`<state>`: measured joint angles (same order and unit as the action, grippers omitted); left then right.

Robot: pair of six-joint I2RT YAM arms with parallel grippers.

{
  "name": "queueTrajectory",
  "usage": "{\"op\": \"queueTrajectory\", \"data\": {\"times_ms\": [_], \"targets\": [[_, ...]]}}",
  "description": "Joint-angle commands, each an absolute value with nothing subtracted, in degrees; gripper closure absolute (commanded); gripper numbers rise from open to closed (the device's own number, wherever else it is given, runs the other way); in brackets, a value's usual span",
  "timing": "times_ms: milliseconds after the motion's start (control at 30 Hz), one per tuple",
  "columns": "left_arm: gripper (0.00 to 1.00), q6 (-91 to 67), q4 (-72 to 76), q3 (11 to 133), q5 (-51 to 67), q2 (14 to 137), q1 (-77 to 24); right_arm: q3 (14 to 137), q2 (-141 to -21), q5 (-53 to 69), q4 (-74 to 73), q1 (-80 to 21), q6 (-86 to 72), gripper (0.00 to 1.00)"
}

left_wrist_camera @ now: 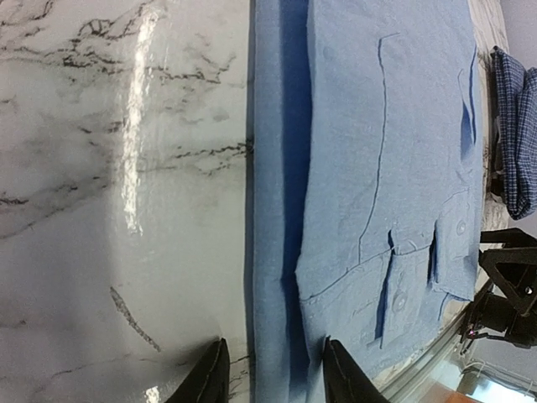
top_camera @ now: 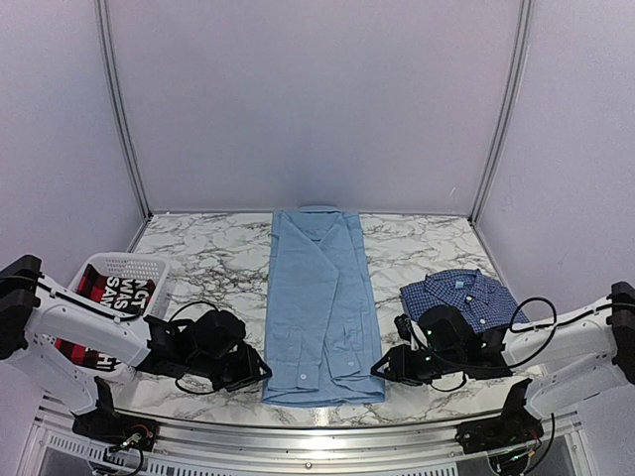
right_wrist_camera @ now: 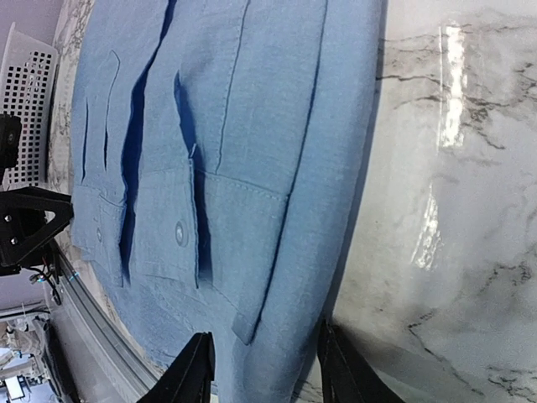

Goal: Fold and stack the long sleeve shirts
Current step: Pick up the rectangle-folded shirt from the center of the board.

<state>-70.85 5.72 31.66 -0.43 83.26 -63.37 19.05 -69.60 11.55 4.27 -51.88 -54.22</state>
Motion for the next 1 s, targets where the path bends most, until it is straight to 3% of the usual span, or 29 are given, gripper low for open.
{"op": "queueTrajectory", "data": {"times_ms": [0,367,733,967], "targets": [[0.62,-72.16,1.99,33.01,-1.39,84.66,-64.49,18.84,-71.71,12.36,7.43,-52.51,-55.13,0.57],[0.72,-72.85,1.67,34.19,2.0,88.35,-65.83,18.81,-72.44,12.39,8.25,-52.6,-55.7,0.59],[0.65,-71.64,-2.38,33.37,3.35,87.76,-65.99,19.25,-74.8,13.1,9.92,-52.73,-55.55,0.63],[0.75,-71.95,-1.1,33.57,3.67,88.61,-66.4,19.66,-75.5,13.36,10.45,-52.73,-55.8,0.7]]}}
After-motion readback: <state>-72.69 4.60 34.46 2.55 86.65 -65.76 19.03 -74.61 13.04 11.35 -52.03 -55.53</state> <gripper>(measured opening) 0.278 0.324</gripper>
